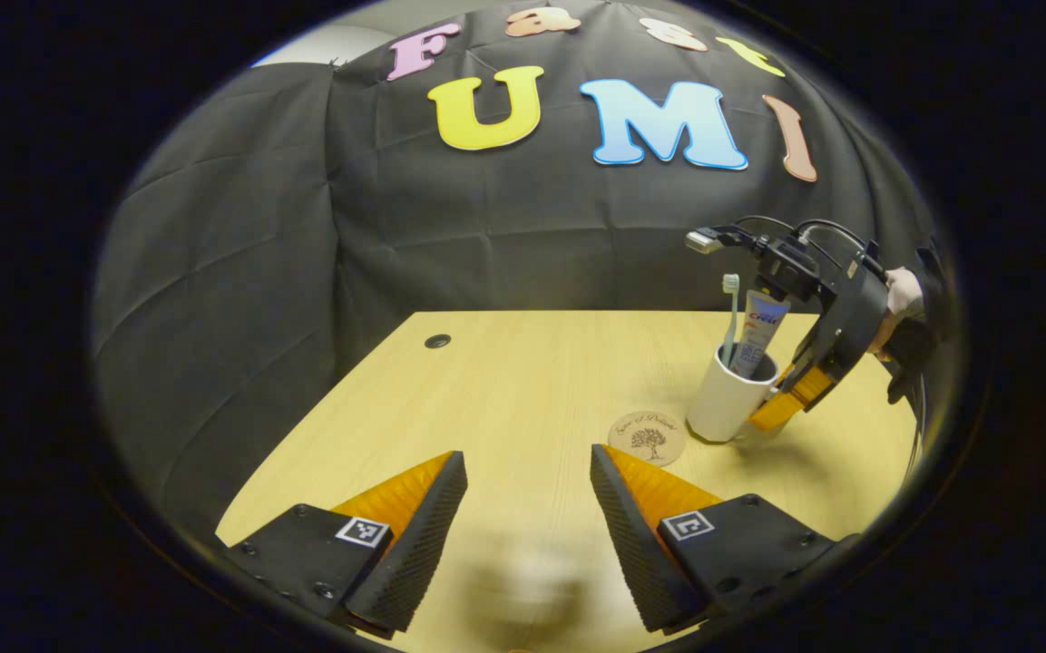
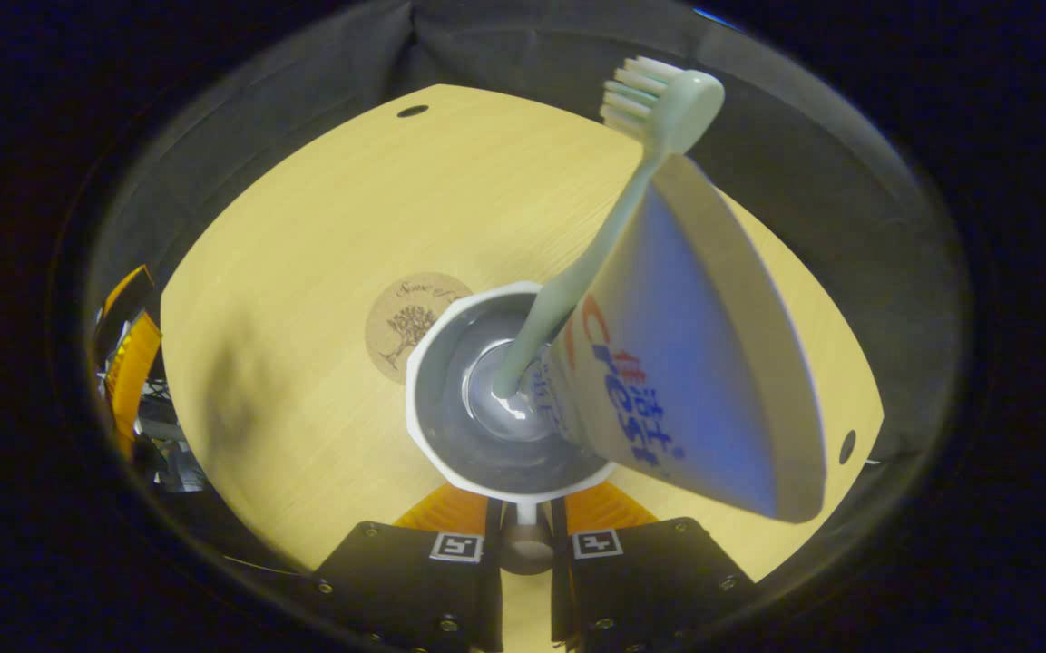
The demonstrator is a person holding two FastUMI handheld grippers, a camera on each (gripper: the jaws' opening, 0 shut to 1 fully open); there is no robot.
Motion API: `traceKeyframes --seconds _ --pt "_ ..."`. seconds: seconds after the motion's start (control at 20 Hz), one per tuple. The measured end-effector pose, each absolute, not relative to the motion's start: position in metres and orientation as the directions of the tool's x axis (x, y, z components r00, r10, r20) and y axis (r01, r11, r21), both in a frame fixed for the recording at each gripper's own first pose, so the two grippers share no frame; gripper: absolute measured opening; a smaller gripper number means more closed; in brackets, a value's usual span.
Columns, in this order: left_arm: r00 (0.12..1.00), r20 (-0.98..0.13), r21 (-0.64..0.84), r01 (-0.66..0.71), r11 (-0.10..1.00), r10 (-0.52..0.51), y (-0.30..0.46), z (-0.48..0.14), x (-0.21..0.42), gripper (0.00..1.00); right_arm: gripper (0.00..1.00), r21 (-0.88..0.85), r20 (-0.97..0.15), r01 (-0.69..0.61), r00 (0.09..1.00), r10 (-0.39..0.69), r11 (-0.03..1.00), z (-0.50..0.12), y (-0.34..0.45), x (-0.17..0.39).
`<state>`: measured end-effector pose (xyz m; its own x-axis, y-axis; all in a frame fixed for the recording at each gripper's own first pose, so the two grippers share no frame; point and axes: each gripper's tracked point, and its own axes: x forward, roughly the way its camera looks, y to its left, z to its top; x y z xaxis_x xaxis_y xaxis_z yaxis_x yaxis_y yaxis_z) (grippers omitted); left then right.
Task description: Put the toothbrush and toothpaste on the desktop into the cup, then pick up the cup and place it on the coaster on the desktop.
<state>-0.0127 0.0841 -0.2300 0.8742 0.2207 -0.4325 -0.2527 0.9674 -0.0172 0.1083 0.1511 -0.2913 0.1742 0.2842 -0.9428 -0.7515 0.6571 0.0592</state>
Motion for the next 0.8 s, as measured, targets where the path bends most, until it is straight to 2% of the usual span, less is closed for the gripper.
traceKeyframes --seconds 0.8 --pt "0.860 -0.442 -0.021 -0.295 0.955 0.256 0.127 -0.238 -0.025 0.94 0.21 0.057 -0.937 -0.805 0.161 0.310 0.590 -0.281 0.226 0.100"
